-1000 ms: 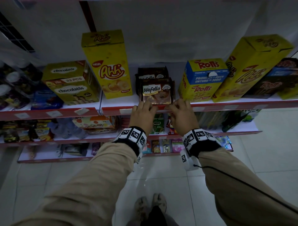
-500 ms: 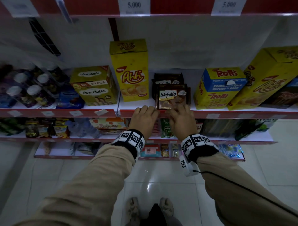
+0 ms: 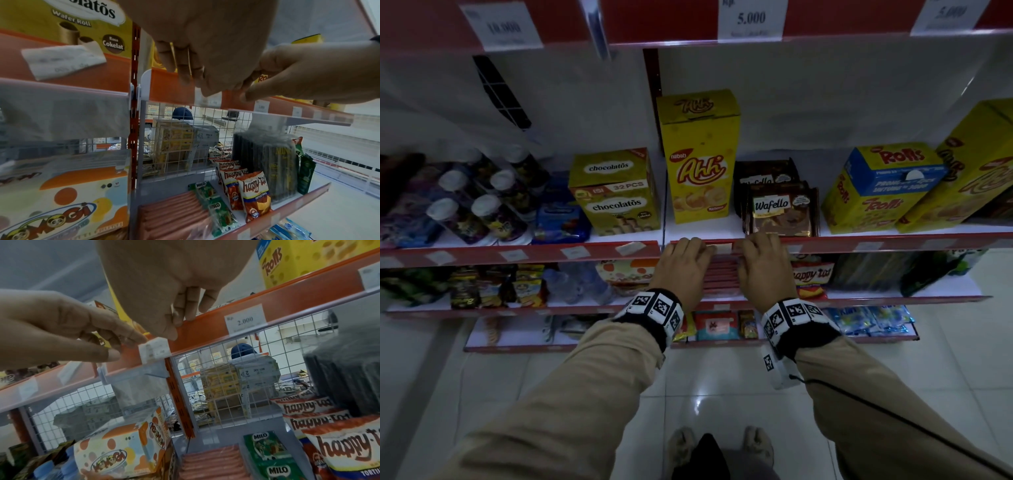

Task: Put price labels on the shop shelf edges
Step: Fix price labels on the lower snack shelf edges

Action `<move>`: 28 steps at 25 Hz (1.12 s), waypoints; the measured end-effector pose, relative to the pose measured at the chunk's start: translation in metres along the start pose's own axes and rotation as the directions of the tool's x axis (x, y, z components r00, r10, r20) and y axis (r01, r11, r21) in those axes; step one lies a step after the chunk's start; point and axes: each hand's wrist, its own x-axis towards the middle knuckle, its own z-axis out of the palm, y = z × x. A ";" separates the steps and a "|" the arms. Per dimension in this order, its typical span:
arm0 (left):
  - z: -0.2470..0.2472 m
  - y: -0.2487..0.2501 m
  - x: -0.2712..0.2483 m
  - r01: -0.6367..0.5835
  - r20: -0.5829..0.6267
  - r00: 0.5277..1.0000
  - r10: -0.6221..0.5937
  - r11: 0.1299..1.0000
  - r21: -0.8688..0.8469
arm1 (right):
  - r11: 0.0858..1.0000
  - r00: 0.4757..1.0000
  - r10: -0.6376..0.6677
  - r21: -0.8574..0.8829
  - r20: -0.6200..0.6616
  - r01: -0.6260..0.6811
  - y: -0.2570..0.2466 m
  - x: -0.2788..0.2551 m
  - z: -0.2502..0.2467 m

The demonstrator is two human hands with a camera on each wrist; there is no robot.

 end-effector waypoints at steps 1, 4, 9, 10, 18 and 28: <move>0.000 -0.001 0.000 -0.005 -0.003 1.000 0.005 1.000 -0.009 | 1.000 1.000 -0.012 0.014 -0.029 0.012 -0.001 0.000 0.002; 0.001 -0.003 -0.002 -0.026 -0.001 1.000 0.026 1.000 -0.015 | 0.995 0.995 -0.088 0.050 -0.038 0.090 -0.007 0.001 0.005; 0.001 -0.002 -0.004 -0.019 -0.007 1.000 0.019 0.998 -0.058 | 0.996 0.996 -0.085 0.001 0.030 0.085 -0.018 0.000 0.008; 0.000 -0.003 -0.004 -0.021 -0.011 1.000 0.020 0.998 -0.063 | 0.998 0.997 -0.066 -0.013 0.041 0.067 -0.020 0.001 0.007; 0.004 -0.009 -0.009 -0.053 -0.029 0.998 0.050 0.992 -0.118 | 0.998 0.992 -0.008 -0.055 0.123 0.015 -0.022 0.011 0.005; -0.001 -0.009 0.002 0.157 -0.062 0.975 -0.212 0.862 -0.482 | 0.655 0.927 0.372 0.697 0.040 -0.292 -0.016 0.027 0.000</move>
